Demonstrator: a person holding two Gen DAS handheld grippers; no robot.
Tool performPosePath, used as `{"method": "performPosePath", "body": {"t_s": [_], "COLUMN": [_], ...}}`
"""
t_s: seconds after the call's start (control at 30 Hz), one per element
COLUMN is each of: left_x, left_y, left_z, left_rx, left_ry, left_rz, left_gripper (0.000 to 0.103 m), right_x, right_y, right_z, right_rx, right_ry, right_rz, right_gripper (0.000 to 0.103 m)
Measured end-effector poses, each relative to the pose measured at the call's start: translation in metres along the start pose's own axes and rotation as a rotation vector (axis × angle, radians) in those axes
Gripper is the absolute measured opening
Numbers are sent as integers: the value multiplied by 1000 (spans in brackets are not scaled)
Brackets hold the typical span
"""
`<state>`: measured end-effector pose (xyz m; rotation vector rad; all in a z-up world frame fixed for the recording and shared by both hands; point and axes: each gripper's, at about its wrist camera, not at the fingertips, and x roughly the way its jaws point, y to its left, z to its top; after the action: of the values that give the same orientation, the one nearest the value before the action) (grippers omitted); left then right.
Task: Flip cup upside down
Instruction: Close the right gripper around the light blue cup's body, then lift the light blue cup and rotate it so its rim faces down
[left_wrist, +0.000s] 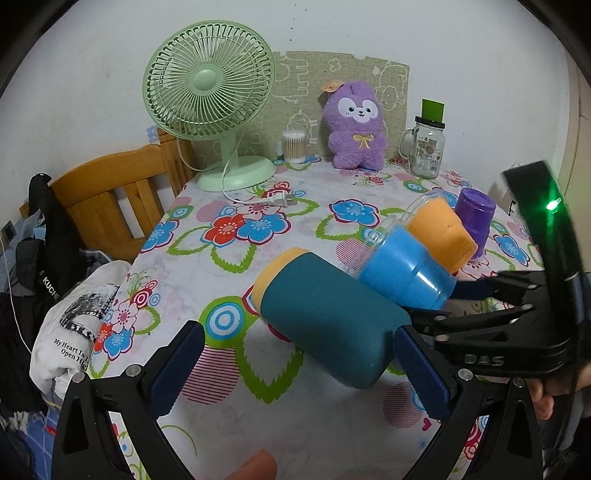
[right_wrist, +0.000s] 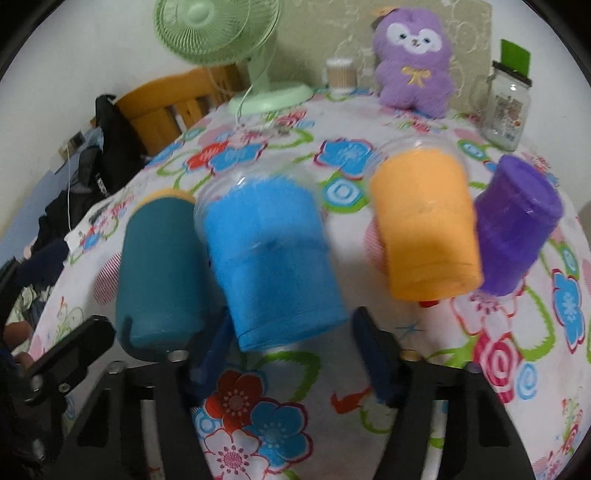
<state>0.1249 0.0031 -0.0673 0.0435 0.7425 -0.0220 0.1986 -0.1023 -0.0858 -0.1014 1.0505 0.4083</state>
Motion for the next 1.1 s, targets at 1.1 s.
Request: {"method": "performPosePath", "body": {"t_s": [1.1], "left_x": [-81], "left_y": [-2], "left_z": [-53], "left_rx": [-67], "left_ry": [-66], "left_rz": [-37], "left_gripper": [103], "right_x": [-117], "right_y": [42], "right_z": [-100], "right_rx": [-52], "right_ry": [-268], "right_rz": [-71], "right_gripper": [56]}}
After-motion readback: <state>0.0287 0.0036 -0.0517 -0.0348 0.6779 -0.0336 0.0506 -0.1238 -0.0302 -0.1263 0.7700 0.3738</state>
